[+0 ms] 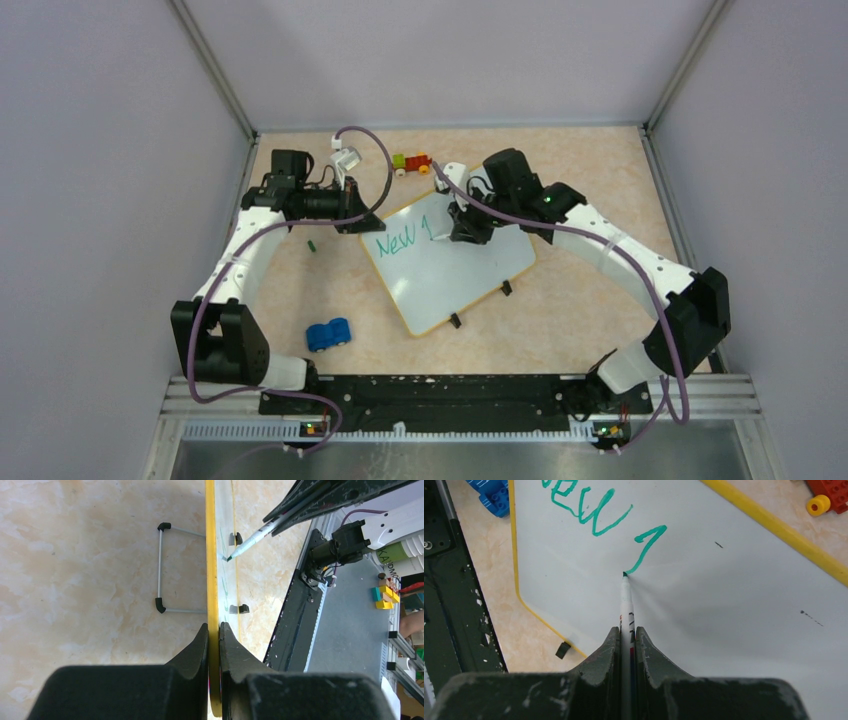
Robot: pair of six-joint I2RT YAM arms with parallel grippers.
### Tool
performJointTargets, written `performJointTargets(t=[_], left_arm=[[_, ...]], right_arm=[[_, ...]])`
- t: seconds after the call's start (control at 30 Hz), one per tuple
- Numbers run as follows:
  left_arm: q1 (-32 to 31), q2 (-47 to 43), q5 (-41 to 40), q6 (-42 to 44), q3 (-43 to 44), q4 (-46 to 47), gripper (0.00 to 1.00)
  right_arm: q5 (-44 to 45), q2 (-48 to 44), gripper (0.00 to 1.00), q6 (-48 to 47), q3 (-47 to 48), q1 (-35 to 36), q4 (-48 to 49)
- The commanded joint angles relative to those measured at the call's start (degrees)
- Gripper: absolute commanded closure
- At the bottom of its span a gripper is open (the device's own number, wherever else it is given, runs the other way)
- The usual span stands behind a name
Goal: Write a sentence on the whiteboard
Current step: Write on the whiteboard at the whiteboard stand.
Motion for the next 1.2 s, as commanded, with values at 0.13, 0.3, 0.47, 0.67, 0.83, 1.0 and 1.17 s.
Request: performJointTargets(t=[0.13, 0.3, 0.47, 0.67, 0.83, 1.0, 1.17], left_arm=[[-1.46, 0.18, 0.30, 3.20, 0.57, -1.10, 1.00], [-1.46, -0.09, 0.25, 3.14, 0.56, -1.12, 1.00], [-1.46, -0.18, 0.30, 3.09, 0.60, -1.12, 1.00], [-1.46, -0.10, 0.36, 3.16, 0.60, -1.21, 1.00], [-1.55, 0.03, 0.26, 3.03, 1.02, -1.30, 1.00], [-1.55, 0.09, 0.28, 3.06, 0.94, -1.30, 1.00], [-1.55, 0.35, 0.29, 3.11, 0.97, -1.38, 1.00]], right_arm=[[1.77, -0.46, 1.00, 0.14, -0.11, 3.77, 1.40], [1.75, 0.45, 1.00, 0.43, 3.65, 4.30, 0.83], [1.64, -0.47, 1.00, -0.03, 7.35, 4.26, -0.49], [3.66, -0.61, 1.00, 0.05, 10.14, 3.32, 0.44], [5.56, 0.83, 1.00, 0.08, 11.28, 2.98, 0.98], [6.13, 1.42, 1.00, 0.23, 11.38, 2.35, 1.75], [6.67, 2.46, 1.00, 0.14, 10.91, 1.81, 2.58]])
